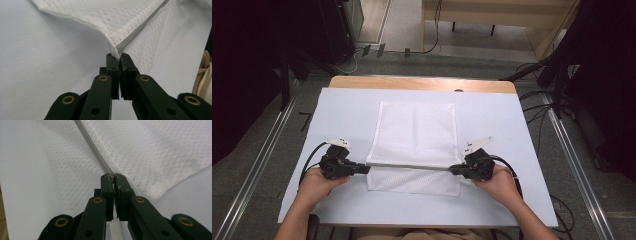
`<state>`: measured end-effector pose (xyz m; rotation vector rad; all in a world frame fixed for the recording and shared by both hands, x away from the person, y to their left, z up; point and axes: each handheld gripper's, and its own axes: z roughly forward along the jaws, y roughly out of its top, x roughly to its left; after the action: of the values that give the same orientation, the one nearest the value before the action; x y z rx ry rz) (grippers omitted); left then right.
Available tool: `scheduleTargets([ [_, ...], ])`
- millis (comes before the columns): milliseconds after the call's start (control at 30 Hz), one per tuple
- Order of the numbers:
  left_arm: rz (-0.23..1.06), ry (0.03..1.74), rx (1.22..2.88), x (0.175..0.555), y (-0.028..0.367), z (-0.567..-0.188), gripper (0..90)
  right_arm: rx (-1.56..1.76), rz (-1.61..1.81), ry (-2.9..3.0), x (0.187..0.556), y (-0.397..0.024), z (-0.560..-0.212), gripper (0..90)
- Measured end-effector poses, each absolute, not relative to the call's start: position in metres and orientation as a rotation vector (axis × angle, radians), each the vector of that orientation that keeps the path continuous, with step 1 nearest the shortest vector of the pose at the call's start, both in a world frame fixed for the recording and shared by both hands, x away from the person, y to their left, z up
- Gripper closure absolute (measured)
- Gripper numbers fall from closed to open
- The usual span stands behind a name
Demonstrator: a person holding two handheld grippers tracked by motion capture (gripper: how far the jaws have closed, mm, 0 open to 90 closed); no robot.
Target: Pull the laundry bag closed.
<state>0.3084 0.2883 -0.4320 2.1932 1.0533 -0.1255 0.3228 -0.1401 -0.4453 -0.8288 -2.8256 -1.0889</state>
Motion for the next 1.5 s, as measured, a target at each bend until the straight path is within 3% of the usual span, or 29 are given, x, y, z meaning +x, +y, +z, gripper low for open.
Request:
scheduleTargets([
  [400, -0.173, 1.036, 2.216, 0.307, 0.288, -0.437, 84.6, -0.838, -1.068, -2.808, 0.319, -0.138, -0.449, 88.0],
  [633, -0.153, 1.031, 2.197, 0.307, 0.288, -0.434, 68.3, -0.842, -1.123, -2.784, 0.32, -0.14, -0.448, 85.7],
  [800, -0.098, 1.038, 2.164, 0.309, 0.289, -0.431, 50.4, -0.887, -1.236, -2.751, 0.322, -0.144, -0.443, 67.1],
  [900, -0.046, 1.051, 2.134, 0.311, 0.29, -0.428, 42.7, -0.92, -1.307, -2.74, 0.325, -0.149, -0.441, 61.6],
  [1300, 0.131, 1.127, 2.063, 0.314, 0.302, -0.422, 36.7, -1.085, -1.403, -2.747, 0.337, -0.17, -0.439, 37.9],
  [1500, 0.174, 1.165, 2.034, 0.315, 0.308, -0.422, 35.8, -1.239, -1.448, -2.694, 0.347, -0.189, -0.443, 34.0],
])
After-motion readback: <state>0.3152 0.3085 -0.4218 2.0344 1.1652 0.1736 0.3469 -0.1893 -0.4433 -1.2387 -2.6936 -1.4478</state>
